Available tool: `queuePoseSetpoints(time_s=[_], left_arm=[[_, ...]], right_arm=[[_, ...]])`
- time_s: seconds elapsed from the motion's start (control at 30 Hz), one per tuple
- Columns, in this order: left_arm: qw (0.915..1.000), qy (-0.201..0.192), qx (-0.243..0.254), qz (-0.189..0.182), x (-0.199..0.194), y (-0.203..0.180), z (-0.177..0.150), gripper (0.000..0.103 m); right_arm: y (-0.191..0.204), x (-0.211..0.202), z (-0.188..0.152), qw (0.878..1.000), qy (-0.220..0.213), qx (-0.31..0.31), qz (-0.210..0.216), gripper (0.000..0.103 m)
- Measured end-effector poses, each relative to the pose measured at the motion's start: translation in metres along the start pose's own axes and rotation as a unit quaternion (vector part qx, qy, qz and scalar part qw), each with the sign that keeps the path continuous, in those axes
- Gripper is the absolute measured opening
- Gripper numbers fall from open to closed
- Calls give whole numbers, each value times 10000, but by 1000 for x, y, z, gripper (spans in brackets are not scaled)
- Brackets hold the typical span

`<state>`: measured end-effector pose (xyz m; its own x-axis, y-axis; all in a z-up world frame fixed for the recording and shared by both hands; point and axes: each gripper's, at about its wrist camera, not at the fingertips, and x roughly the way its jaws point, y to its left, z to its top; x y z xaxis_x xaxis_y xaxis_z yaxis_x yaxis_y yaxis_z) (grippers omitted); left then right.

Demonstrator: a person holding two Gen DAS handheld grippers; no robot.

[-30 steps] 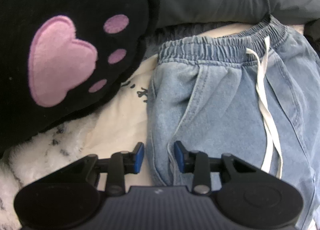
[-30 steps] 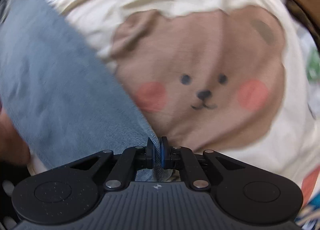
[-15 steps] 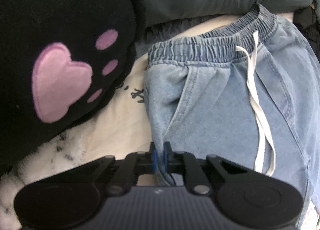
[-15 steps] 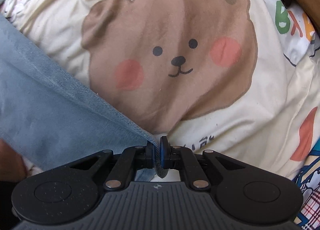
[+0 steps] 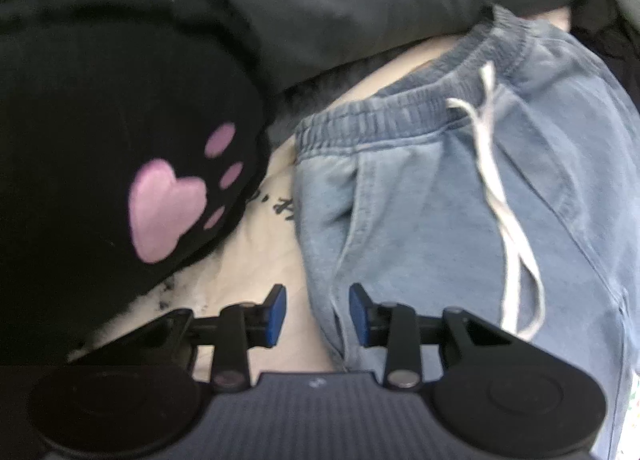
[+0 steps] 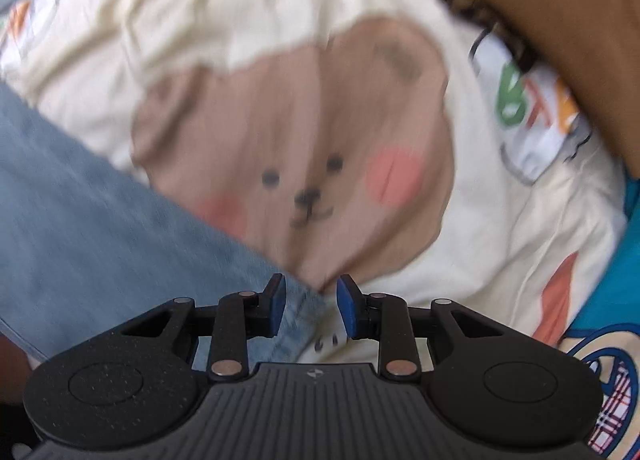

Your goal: Fold clothes

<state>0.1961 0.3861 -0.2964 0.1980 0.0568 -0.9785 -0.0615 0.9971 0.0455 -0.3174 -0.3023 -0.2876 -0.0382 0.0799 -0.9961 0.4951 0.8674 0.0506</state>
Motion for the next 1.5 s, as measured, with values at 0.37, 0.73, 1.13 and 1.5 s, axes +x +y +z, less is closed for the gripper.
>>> queuePoseSetpoints(time_s=[0.37,0.73,1.13,1.5], left_arm=[[9962,-265,522,-639,15,-27,34,12],[9999,15,-75,107,74,-24,51,3],[9992,-209,315,163,14,-57,37,9],[9929,-627,1010,-47,33,-83,52,18]], right_arm=[[38,-11,107,9928,-1100,84,469,35],[64,-8,134,9893,-1211,504,639,35],[47,-8,144,9732,-1867,1194,607,39],[77,-19,184,9714,-2195,688,595,47]])
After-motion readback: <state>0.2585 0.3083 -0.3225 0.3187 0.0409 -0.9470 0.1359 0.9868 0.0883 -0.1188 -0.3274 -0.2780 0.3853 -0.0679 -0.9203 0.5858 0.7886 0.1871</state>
